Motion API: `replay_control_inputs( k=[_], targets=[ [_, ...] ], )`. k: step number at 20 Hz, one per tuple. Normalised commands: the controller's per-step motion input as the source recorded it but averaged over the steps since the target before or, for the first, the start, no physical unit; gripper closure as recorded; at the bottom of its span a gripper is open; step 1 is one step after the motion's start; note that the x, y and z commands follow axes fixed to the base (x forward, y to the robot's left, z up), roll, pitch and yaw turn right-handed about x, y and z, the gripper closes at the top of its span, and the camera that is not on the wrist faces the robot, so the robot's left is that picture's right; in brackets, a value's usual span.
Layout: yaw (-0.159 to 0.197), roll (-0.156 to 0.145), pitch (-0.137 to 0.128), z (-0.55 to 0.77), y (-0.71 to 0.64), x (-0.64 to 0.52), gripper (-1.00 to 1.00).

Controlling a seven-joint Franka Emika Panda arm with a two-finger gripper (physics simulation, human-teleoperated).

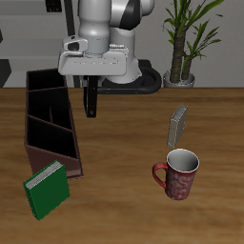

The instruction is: Place the black book into the right desk caddy's front compartment

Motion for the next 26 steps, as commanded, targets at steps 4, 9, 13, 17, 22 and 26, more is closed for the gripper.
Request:
replay_control_inputs(
  k=[4,9,13,17,22,26],
  targets=[
    [0.017,-0.025,0.005,0.04,-0.11,-0.20,1.00],
    [0.022,-0.027,-0.007,0.10,-0.18,-0.35,1.00],
    [0.041,-0.034,-0.027,0.08,-0.24,-0.21,1.00],
    [0.030,-0.036,-0.012,0.06,-0.31,-0.07,1.00],
    [0.056,-0.019,-0.024,-0.01,-0.21,-0.04,1.00],
    [0.032,-0.025,-0.001,-0.05,-0.18,0.08,1.00]
  ],
)
